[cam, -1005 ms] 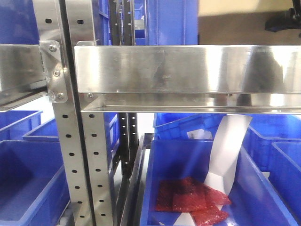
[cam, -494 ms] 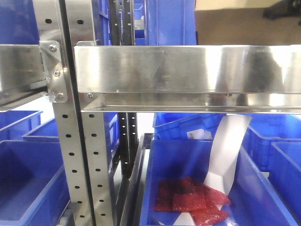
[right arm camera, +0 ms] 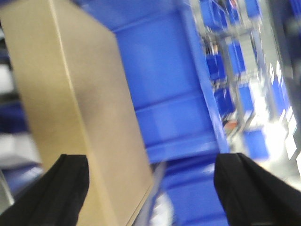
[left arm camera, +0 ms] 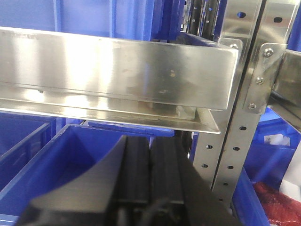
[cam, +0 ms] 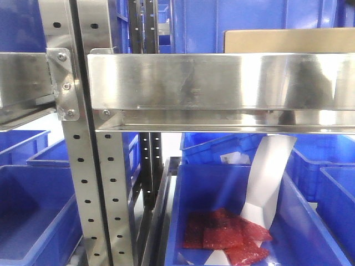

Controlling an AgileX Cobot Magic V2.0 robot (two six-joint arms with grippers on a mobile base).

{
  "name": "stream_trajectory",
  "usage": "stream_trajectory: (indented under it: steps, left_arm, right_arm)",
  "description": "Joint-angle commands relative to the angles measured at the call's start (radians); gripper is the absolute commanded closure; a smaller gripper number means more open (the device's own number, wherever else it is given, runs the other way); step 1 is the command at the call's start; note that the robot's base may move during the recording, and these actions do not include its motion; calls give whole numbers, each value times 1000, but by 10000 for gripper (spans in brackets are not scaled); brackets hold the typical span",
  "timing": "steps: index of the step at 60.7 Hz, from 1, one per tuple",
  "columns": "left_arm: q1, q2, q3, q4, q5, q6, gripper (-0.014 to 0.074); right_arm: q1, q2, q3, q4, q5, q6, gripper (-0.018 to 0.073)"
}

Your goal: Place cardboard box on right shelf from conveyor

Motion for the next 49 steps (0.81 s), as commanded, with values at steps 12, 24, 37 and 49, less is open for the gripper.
stream_trajectory:
  steps: [12, 24, 37, 49]
  left_arm:
    - [1, -10, -3, -5, -82, -3, 715]
    - [1, -10, -3, -5, -82, -3, 715]
    - [1, -10, -3, -5, -82, -3, 715]
    - [1, -10, -3, -5, -82, -3, 715]
  right_arm:
    - [-40, -146, -9, 478, 127, 7, 358]
    - [-127, -276, 90, 702, 124, 73, 487]
    - [-206, -455, 239, 848, 80, 224, 487]
    - [-215, -651, 378, 859, 76, 231, 487]
